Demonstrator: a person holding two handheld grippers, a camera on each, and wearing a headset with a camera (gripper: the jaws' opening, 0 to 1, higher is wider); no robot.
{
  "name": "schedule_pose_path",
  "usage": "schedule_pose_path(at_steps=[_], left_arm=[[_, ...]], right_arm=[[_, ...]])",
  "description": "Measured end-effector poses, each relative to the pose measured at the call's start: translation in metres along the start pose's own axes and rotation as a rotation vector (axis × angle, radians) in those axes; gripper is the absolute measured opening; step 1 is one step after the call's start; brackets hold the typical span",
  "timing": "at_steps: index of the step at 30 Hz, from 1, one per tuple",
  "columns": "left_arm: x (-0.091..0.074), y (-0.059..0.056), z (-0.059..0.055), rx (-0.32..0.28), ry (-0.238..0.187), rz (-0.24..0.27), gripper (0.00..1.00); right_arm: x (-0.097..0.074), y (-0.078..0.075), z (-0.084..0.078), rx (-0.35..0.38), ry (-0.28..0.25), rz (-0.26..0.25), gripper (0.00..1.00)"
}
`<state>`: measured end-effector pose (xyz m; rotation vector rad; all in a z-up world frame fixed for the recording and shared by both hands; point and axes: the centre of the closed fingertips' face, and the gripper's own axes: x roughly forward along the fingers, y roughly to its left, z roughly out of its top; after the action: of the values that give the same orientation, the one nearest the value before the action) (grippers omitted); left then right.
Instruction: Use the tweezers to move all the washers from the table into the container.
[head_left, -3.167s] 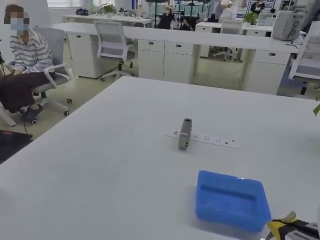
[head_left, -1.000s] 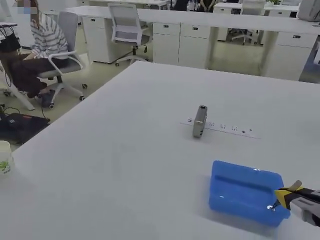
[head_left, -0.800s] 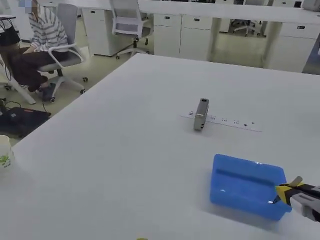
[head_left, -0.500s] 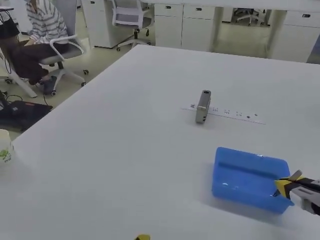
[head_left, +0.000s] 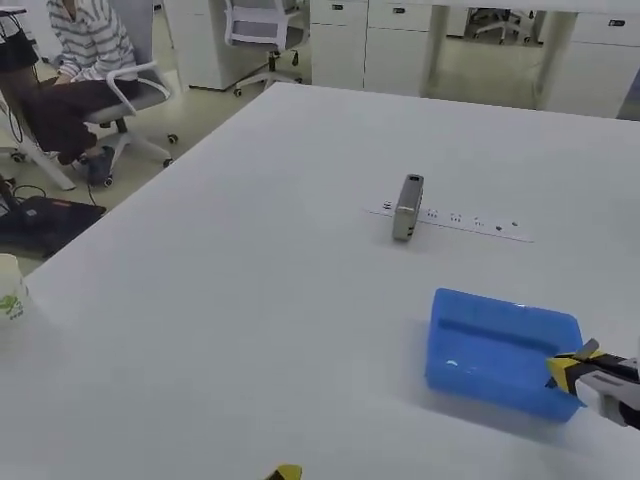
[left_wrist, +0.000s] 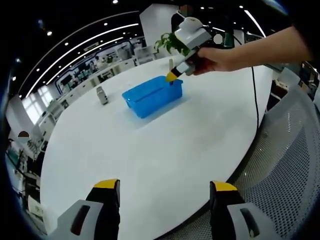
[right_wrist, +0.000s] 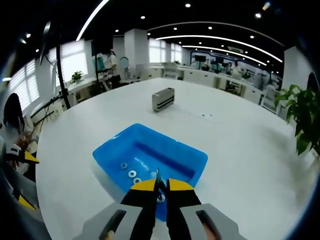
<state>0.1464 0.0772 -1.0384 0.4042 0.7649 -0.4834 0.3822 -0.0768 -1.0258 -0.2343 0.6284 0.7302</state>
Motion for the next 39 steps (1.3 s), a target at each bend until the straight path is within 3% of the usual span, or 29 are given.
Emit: schedule_pose_path(at_steps=[3,12,17,19,23,26,28,31,33,34,36,39], left_arm=[[0.0,-0.001,0.0,0.007,0.003,-0.006,0.73],[-0.001,-0.002,0.002,0.012,-0.005,-0.006,0.68],[-0.003,-0.002,0.007,-0.032,-0.023,-0.035,0.66],[-0.006,-0.001,0.013,-0.03,-0.055,-0.026,0.63],[-0.011,-0.002,0.018,-0.027,-0.07,-0.043,0.58],[-0.019,0.002,0.033,0.006,-0.109,-0.031,0.52],[-0.026,0.007,0.047,0.016,-0.135,-0.027,0.46],[-0.037,0.013,0.076,-0.017,-0.208,-0.055,0.45],[-0.042,0.016,0.089,-0.025,-0.234,-0.069,0.43],[-0.046,0.018,0.099,-0.029,-0.258,-0.077,0.42],[-0.051,0.015,0.116,-0.039,-0.299,-0.126,0.41],[-0.057,0.007,0.131,-0.018,-0.328,-0.197,0.41]], right_arm=[[-0.001,-0.003,0.0,-0.002,0.004,-0.016,0.03],[-0.024,0.009,0.021,-0.015,-0.071,-0.03,0.02],[-0.046,0.04,0.049,-0.047,-0.15,0.032,0.02],[-0.053,0.056,0.054,-0.076,-0.161,0.069,0.03],[-0.066,0.083,0.054,-0.164,-0.157,0.113,0.03],[-0.076,0.101,0.05,-0.254,-0.143,0.128,0.02],[-0.082,0.114,0.047,-0.242,-0.139,0.169,0.02],[-0.092,0.128,0.042,-0.252,-0.128,0.21,0.03],[-0.103,0.138,0.043,-0.273,-0.143,0.224,0.03],[-0.108,0.146,0.042,-0.278,-0.142,0.257,0.03],[-0.116,0.156,0.042,-0.271,-0.139,0.292,0.03],[-0.123,0.161,0.041,-0.277,-0.143,0.312,0.03]])
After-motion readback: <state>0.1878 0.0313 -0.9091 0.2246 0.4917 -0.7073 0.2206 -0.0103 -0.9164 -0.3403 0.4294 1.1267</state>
